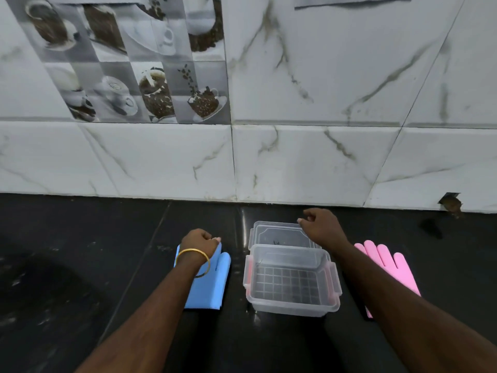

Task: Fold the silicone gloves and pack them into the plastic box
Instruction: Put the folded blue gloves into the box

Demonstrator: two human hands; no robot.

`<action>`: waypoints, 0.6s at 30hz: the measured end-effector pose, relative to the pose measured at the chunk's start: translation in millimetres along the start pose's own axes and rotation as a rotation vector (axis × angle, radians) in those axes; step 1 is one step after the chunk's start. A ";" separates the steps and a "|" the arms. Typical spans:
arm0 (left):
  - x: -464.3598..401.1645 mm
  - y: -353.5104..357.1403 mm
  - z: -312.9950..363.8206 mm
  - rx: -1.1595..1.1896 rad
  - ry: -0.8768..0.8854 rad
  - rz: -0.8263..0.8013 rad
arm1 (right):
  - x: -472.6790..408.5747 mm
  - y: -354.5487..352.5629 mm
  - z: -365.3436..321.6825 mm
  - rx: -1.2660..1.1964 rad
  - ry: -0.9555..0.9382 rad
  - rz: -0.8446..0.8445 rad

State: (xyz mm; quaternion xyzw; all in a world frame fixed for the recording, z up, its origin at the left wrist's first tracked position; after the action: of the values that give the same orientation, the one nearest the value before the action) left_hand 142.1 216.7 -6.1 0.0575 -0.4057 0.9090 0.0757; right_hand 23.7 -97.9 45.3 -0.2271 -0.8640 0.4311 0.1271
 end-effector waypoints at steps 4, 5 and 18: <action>12.3 -32.2 -77.2 -0.170 -0.247 0.040 | 17.8 17.9 -52.5 -0.073 -0.080 -0.007; 16.8 -31.0 -94.8 -0.150 -0.313 0.000 | 22.8 24.4 -63.3 -0.081 -0.091 -0.022; 36.6 -13.2 -124.8 0.209 -0.397 -0.169 | 73.0 93.5 -139.1 -0.204 -0.057 -0.225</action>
State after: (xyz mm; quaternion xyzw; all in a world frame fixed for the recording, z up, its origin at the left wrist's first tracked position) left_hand 103.2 321.8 -73.2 0.2763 -0.3100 0.9075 0.0641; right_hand 44.8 83.5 54.8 -0.1280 -0.9265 0.3305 0.1262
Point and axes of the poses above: each hand's wrist, its own x-axis away from the middle knuckle, its own y-axis out of the palm, z = x × y, the point moved 8 cm from there along -x, towards the middle knuckle, and after that the axes turned 5 degrees about x, right-handed, at the moved point
